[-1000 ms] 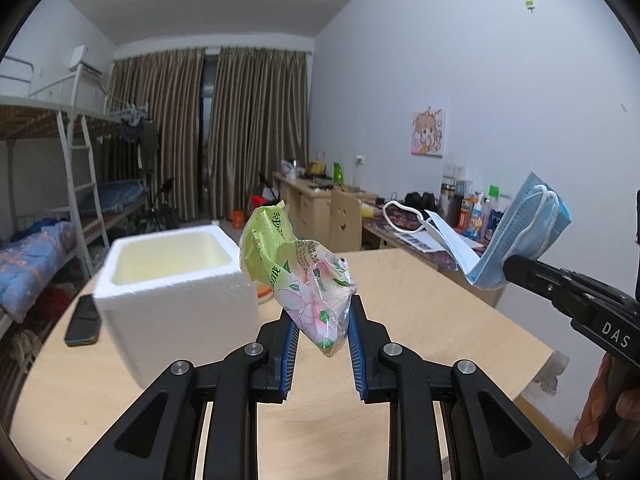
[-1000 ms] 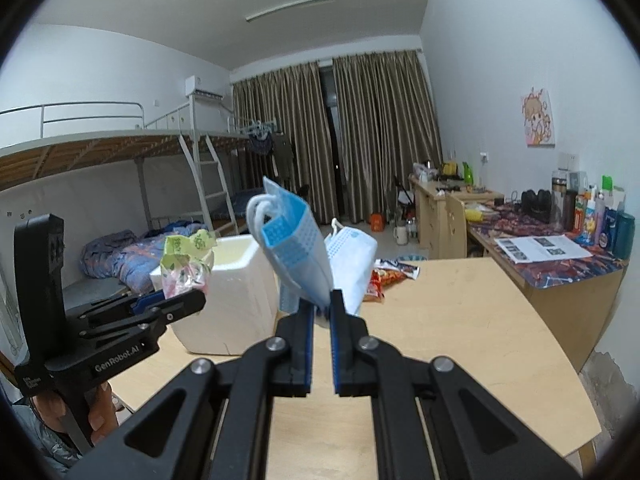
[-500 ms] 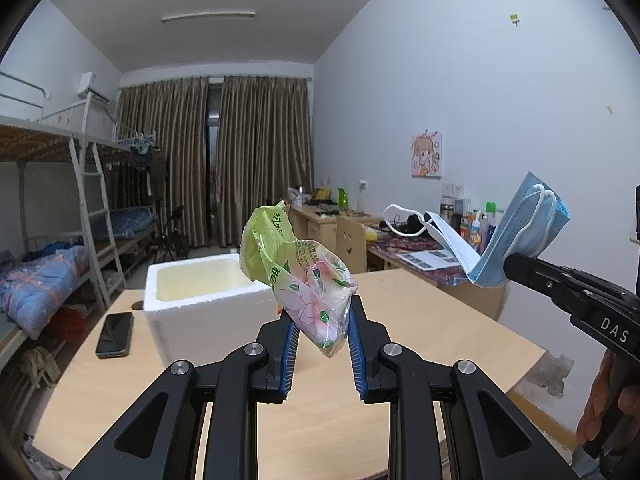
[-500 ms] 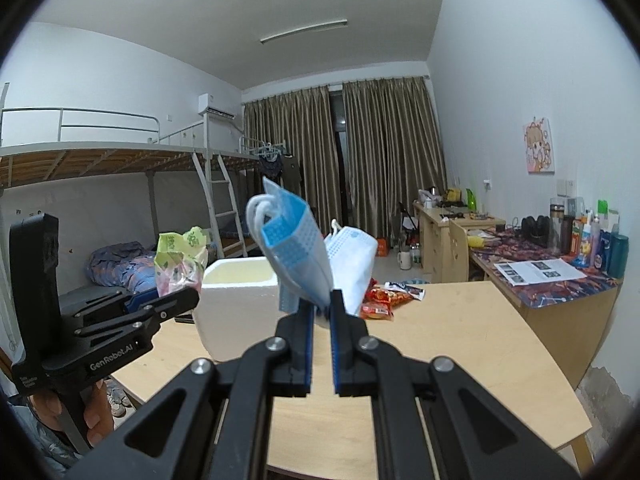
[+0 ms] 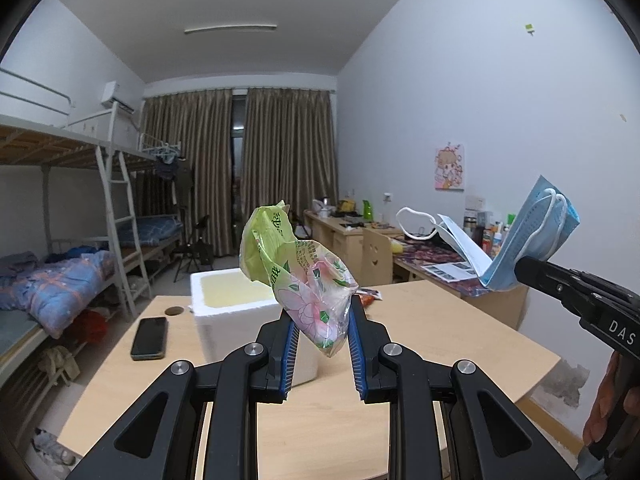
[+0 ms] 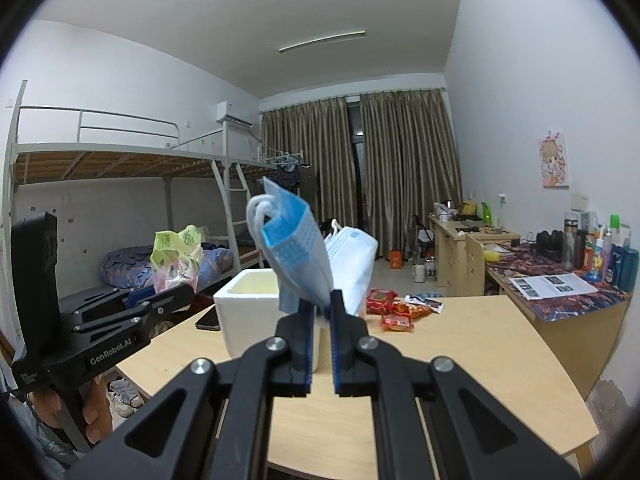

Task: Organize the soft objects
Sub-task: 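Lift the snack bag and mask with both grippers and carry them over the foam box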

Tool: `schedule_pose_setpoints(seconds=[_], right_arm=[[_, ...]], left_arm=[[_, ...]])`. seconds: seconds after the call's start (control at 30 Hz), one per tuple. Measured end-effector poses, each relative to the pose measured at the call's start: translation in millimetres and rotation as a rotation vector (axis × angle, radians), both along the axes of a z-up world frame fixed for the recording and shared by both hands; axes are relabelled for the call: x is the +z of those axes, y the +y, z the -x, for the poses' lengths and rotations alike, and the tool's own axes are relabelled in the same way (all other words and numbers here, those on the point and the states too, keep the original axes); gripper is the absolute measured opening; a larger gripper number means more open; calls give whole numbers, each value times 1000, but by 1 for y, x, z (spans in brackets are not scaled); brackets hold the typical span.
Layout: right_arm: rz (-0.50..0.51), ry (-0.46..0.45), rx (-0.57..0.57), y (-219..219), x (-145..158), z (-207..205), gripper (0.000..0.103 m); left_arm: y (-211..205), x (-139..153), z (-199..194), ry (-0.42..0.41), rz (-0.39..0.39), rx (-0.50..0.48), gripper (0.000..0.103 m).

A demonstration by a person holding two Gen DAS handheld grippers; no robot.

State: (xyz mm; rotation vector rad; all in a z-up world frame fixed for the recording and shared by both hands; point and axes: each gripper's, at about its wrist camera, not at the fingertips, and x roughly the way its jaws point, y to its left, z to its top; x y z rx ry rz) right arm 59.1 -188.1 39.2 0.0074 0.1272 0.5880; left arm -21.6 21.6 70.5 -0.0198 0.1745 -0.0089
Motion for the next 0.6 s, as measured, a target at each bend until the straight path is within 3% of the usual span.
schedule_pose_setpoints(seconds=[0.6], right_arm=[[16, 18, 128, 42, -1, -36, 10]], left_arm=[[37, 1, -13, 29, 19, 116, 25]])
